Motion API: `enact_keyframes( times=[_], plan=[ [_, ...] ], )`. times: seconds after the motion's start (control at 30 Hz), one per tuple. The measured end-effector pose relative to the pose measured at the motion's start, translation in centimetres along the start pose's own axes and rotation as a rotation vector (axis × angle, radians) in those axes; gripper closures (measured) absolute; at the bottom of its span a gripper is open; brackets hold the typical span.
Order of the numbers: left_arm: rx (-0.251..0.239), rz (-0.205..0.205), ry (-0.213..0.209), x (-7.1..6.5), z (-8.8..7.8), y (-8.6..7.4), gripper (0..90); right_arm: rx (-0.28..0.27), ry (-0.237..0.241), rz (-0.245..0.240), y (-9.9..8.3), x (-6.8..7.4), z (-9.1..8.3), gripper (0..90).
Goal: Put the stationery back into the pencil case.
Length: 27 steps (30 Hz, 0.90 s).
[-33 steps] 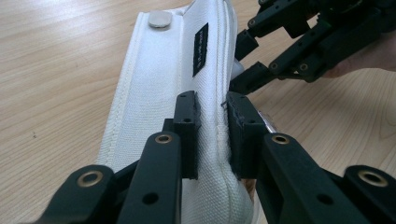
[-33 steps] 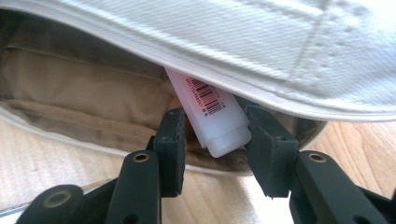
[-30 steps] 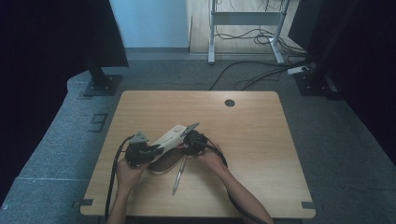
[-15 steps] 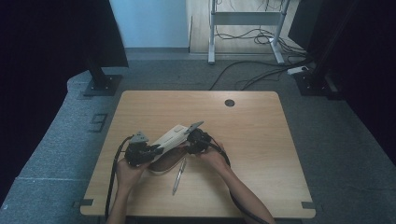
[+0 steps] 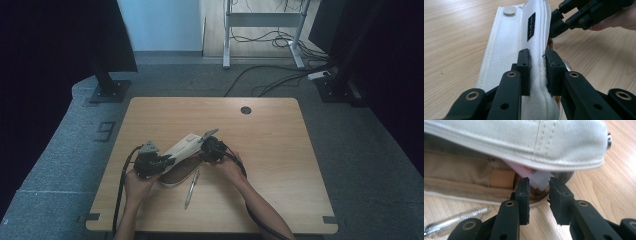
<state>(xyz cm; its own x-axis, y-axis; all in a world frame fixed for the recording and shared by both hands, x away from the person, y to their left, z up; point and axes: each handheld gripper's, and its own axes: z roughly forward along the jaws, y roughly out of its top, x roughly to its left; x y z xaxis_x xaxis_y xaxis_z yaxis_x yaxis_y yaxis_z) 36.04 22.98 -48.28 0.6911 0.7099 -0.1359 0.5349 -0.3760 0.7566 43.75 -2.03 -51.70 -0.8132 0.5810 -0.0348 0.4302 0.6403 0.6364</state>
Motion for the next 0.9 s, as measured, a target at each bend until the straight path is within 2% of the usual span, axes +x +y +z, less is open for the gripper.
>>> enact_keyframes(
  times=[0.23, 0.5, 0.9],
  plan=[
    [0.001, 0.001, 0.000, 0.0, 0.0, 0.0, 75.6, -0.001, 0.009, 0.008, 0.2, 0.2, 0.8, 68.4],
    [0.002, 0.004, 0.000, -0.1, 0.1, 0.0, 75.6, 0.007, 0.014, 0.003, 0.2, 0.0, 0.7, 60.4],
    [0.002, 0.004, -0.003, 0.0, 0.1, 0.0, 75.5, -0.009, 0.001, 0.017, 0.5, -0.2, 1.7, 62.2]
  ],
)
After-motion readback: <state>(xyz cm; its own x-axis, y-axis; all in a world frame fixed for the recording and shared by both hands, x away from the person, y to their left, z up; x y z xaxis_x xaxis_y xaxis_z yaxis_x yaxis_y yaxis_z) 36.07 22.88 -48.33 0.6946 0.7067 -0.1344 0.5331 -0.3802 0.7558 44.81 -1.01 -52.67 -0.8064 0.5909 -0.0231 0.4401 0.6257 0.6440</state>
